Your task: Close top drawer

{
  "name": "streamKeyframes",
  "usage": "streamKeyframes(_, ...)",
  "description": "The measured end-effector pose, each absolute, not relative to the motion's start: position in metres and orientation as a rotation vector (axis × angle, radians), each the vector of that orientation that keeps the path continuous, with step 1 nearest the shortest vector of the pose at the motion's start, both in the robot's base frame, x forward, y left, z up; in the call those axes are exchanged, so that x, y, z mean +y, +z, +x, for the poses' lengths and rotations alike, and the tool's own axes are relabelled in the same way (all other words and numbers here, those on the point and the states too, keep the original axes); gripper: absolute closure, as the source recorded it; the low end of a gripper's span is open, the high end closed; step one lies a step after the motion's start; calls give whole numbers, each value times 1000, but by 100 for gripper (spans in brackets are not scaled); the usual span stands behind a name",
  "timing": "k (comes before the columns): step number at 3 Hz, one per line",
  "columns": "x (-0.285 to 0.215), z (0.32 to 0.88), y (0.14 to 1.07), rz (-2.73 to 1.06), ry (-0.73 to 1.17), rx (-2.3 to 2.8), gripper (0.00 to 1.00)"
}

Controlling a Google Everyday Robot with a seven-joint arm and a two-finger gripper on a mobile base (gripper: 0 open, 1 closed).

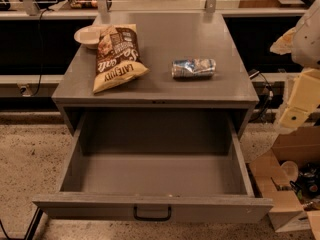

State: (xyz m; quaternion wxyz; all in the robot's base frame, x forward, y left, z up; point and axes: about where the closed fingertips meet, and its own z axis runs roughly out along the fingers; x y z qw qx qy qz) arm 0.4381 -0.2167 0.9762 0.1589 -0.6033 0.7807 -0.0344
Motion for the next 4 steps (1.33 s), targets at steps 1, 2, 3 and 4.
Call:
streamKeyframes(1,-217,438,976,-1725,-98,2232,0)
streamKeyframes(2,-216,434,958,-1725,-74,2216,0)
streamKeyframes(3,-209,418,928,-1716,-48,2144,0)
streamKeyframes(4,-199,402,878,-1691,46,2068,18)
